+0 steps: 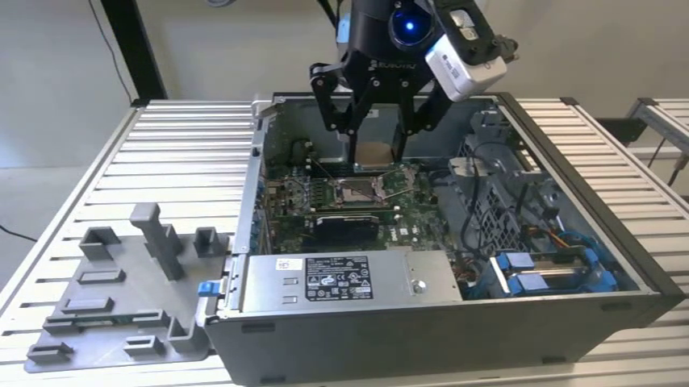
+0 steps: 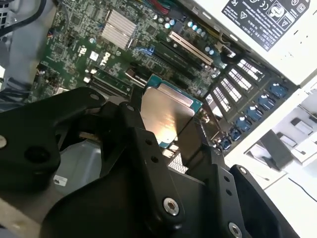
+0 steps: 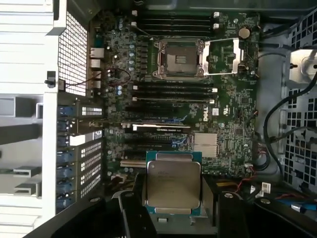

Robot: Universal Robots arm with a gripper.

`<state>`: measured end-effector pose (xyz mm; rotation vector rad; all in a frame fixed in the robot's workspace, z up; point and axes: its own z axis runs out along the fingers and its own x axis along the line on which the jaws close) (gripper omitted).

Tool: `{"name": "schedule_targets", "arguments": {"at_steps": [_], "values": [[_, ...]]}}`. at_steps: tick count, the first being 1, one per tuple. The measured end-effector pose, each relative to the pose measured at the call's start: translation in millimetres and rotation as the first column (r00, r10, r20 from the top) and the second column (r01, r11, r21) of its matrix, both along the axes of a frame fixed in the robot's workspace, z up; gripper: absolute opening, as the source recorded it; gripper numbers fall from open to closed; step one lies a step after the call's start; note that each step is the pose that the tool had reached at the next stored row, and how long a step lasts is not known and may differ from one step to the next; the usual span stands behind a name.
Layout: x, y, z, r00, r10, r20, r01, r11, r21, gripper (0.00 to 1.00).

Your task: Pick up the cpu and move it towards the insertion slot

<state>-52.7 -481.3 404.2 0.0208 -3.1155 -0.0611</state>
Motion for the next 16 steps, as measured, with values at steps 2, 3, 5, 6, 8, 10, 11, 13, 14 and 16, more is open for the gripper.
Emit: {"name": "schedule_targets", "arguments": {"at_steps": [2,3,5,6,8,10,11,13,14,16], "values": [[2.3,0.0,-0.1,1.0000,-0.006,0.0000,0.006,1.0000,0.0000,0.00],[2.5,0.1,-0.1,1.0000,-0.008,0.0000,0.008,1.0000,-0.0001,0.00],[2.5,0.1,-0.1,1.0000,-0.009,0.0000,0.009,1.0000,0.0000,0.00],[2.6,0.1,-0.1,0.9999,-0.011,0.0000,0.011,0.9999,0.0000,0.00],[2.6,0.1,-0.1,0.9999,-0.013,0.0000,0.013,0.9999,0.0000,0.00],[2.6,0.1,-0.1,0.9999,-0.013,0.0000,0.013,0.9999,0.0000,0.00],[2.6,0.1,-0.1,0.9999,-0.013,0.0000,0.013,0.9999,0.0000,0.00],[2.6,0.1,-0.1,0.9999,-0.014,0.0001,0.014,0.9999,0.0000,0.00],[2.7,0.2,0.0,0.9999,-0.014,0.0000,0.014,0.9999,-0.0001,0.00],[2.7,0.9,-0.1,0.9999,-0.014,0.0000,0.014,0.9999,-0.0001,0.00]]}}
